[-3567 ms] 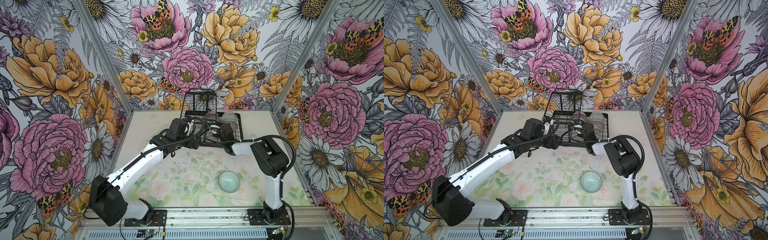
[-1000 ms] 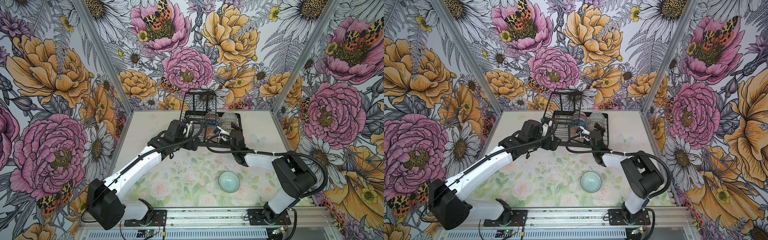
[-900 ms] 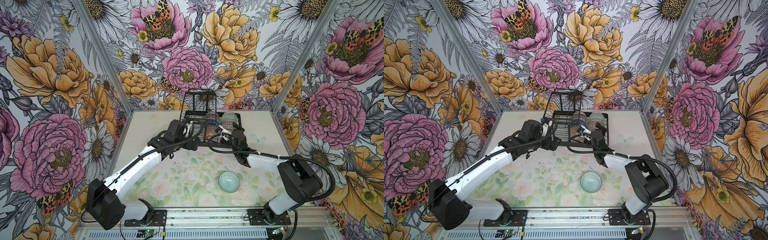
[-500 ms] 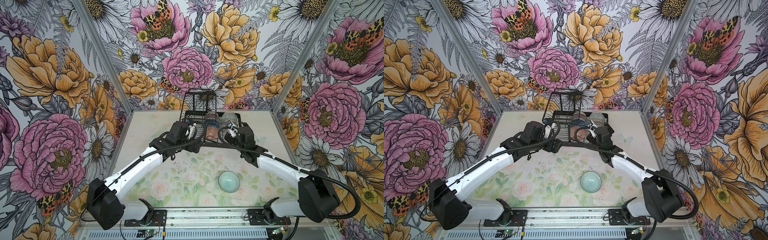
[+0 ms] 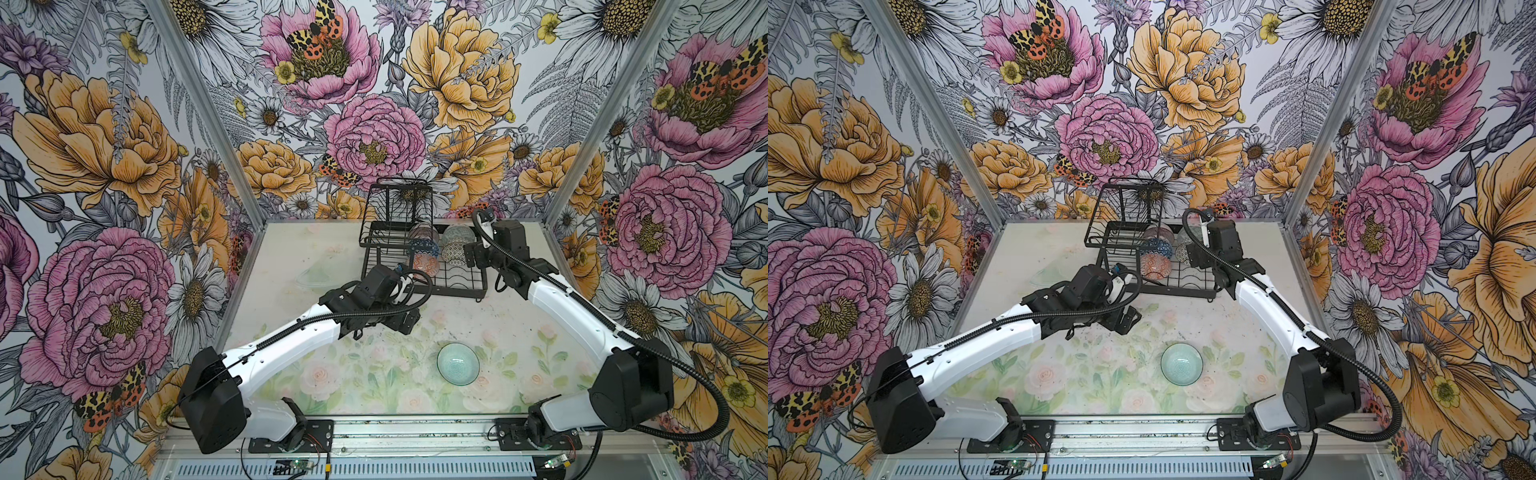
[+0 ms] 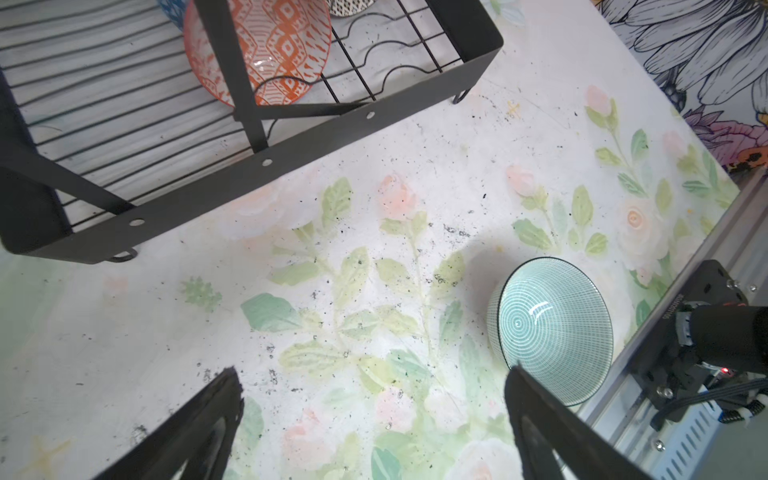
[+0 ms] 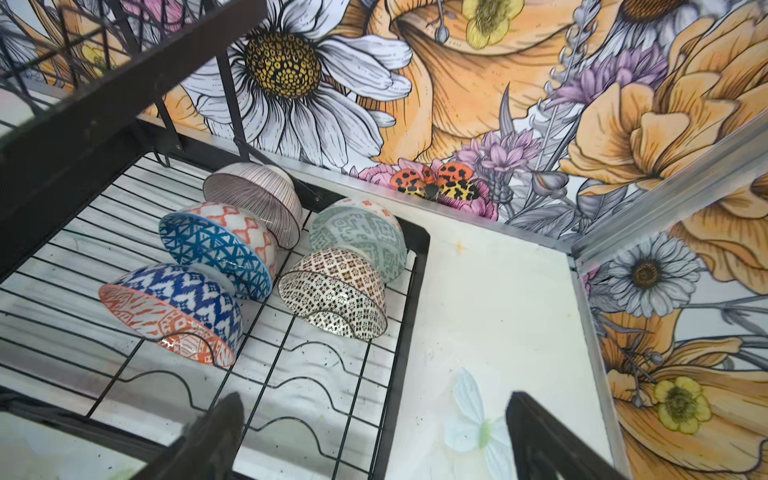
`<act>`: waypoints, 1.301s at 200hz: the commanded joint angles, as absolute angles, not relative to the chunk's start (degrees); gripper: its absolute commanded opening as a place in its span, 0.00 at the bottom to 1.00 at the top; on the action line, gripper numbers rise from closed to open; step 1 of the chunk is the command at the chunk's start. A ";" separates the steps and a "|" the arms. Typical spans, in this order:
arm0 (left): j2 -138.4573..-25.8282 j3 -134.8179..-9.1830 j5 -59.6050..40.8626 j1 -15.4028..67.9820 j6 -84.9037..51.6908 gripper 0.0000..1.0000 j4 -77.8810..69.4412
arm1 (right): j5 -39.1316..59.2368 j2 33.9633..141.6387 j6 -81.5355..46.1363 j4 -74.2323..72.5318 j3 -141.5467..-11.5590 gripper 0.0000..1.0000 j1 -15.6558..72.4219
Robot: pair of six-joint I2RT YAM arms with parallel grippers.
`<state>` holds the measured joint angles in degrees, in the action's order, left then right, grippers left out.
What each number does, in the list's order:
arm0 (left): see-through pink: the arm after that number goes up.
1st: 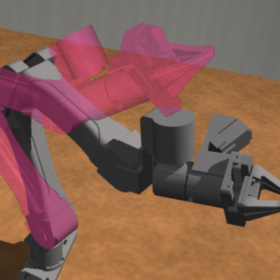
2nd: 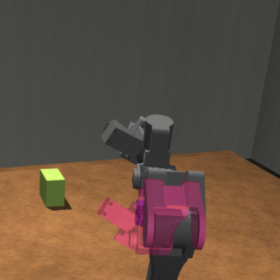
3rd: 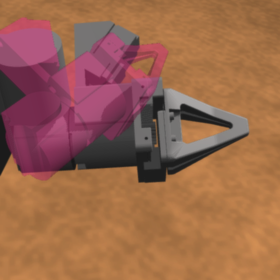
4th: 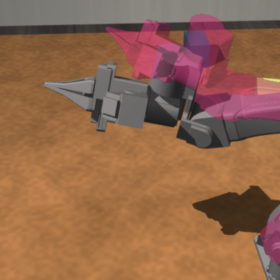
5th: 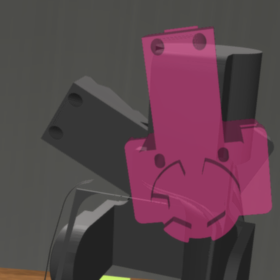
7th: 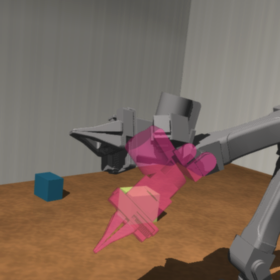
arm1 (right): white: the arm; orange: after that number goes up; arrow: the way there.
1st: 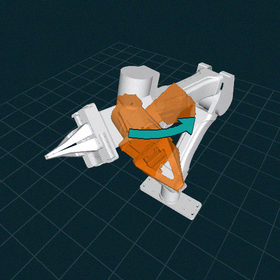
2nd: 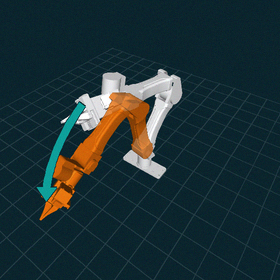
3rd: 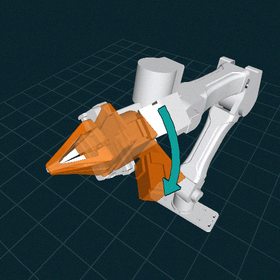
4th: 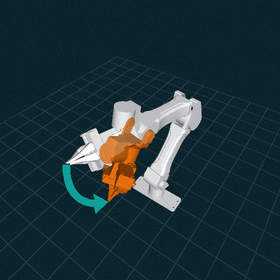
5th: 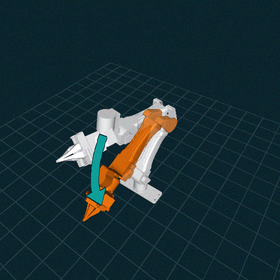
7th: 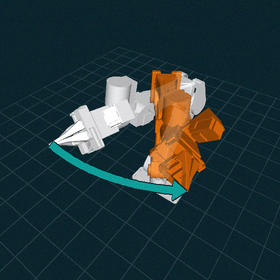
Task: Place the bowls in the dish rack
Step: 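Move the left gripper down over the pale green bowl while the right gripper rises, then close the left gripper on the pale green bowl rim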
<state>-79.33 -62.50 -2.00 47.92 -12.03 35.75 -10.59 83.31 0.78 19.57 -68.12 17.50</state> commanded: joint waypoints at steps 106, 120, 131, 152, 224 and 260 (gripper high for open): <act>-93.92 -64.78 -7.71 59.03 -20.58 0.99 33.87 | -6.46 86.74 -2.29 23.73 -68.69 0.99 16.79; -94.75 -64.49 -8.54 59.27 -21.34 0.99 32.85 | -6.29 86.78 -2.28 23.65 -68.49 0.99 16.80; -95.62 -64.57 -9.01 59.67 -21.78 0.99 32.16 | -6.11 86.86 -2.29 23.64 -68.36 1.00 16.81; -97.36 -64.78 -9.98 60.41 -22.94 0.99 30.94 | -6.09 86.88 -2.21 23.64 -68.25 1.00 16.73; -102.05 -67.76 -10.15 61.37 -24.70 0.99 28.93 | -5.70 86.26 -2.06 23.64 -67.60 1.00 16.67; -105.26 -70.14 -12.10 61.52 -24.54 0.97 29.00 | -5.62 86.26 -2.02 23.64 -67.34 0.99 16.53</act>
<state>-103.24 -67.94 -9.67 61.19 -23.97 30.61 -6.11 86.08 -1.30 23.59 -67.99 16.91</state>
